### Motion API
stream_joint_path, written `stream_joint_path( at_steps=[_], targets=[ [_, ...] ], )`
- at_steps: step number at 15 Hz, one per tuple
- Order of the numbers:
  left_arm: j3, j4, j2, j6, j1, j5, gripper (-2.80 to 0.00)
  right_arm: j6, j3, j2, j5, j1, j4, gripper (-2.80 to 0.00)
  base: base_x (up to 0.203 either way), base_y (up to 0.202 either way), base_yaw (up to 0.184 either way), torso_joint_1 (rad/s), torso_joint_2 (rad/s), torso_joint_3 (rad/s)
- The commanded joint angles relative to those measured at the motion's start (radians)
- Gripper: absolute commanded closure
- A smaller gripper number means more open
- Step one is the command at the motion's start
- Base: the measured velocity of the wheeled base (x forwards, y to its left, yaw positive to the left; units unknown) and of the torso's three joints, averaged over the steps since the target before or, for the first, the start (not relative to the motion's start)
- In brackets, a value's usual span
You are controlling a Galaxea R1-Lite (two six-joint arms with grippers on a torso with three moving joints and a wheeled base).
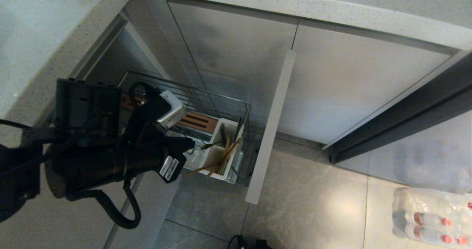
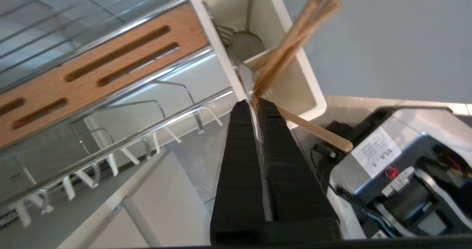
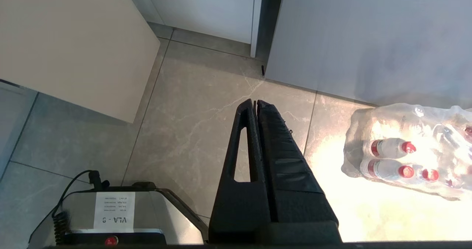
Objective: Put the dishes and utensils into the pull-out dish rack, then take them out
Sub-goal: Take the fork out of the cupboard
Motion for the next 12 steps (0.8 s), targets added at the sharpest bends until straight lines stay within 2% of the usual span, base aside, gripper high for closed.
stream_joint_path(
  at_steps=[1,8,12],
  targets=[
    [0.002,-0.006,0.03,0.002,-0.003,0.001,-2.8,0.0,0.0,0.0,0.0,0.0,0.0,0.0,0.0,0.0,0.0,0.0,0.0,0.0],
    [0.028,-0.094,0.134,0.015,-0.002,0.003,-2.8,0.0,0.0,0.0,0.0,0.0,0.0,0.0,0.0,0.0,0.0,0.0,0.0,0.0],
    [0.059,-0.224,0.201,0.031,0.002,0.004,-2.8,0.0,0.0,0.0,0.0,0.0,0.0,0.0,0.0,0.0,0.0,0.0,0.0,0.0]
  ],
)
